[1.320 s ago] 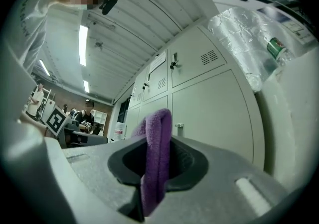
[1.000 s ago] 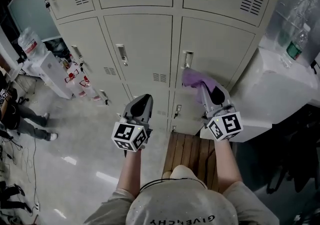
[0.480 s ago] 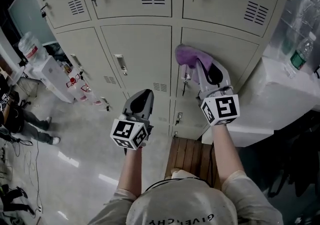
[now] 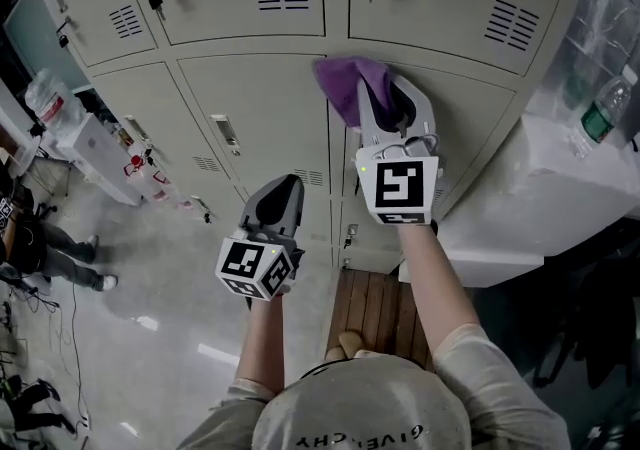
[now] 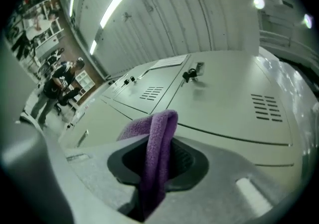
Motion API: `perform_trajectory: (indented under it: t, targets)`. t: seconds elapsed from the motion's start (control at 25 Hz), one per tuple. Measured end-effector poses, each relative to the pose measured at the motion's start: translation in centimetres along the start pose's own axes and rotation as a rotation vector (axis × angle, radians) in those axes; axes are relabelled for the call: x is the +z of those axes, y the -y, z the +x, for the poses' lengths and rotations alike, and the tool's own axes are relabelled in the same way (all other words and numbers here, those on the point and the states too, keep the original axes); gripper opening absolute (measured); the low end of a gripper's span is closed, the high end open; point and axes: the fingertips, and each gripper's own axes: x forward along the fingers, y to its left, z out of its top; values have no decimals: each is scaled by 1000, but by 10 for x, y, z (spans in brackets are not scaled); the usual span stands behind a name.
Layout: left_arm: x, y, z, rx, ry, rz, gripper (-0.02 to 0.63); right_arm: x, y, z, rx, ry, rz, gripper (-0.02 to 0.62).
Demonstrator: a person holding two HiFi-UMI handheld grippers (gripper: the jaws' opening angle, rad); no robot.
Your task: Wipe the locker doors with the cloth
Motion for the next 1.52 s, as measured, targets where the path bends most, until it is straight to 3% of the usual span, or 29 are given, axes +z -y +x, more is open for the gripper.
perform_trajectory:
  t: [0.08, 0.28, 0.76, 1.52]
  targets:
    - [-3, -1, 0, 4, -4, -3, 18, -4, -1, 6, -13, -46, -67, 61]
    - [-2, -6, 4, 20, 3, -4, 18, -9, 2, 5, -12, -76, -107, 61]
    - [-5, -2, 12, 15, 4, 3, 18, -28, 53, -31, -80, -69, -90, 65]
    - [-24, 47, 44, -114, -16, -33, 18, -73, 179, -113, -376, -204, -15, 66]
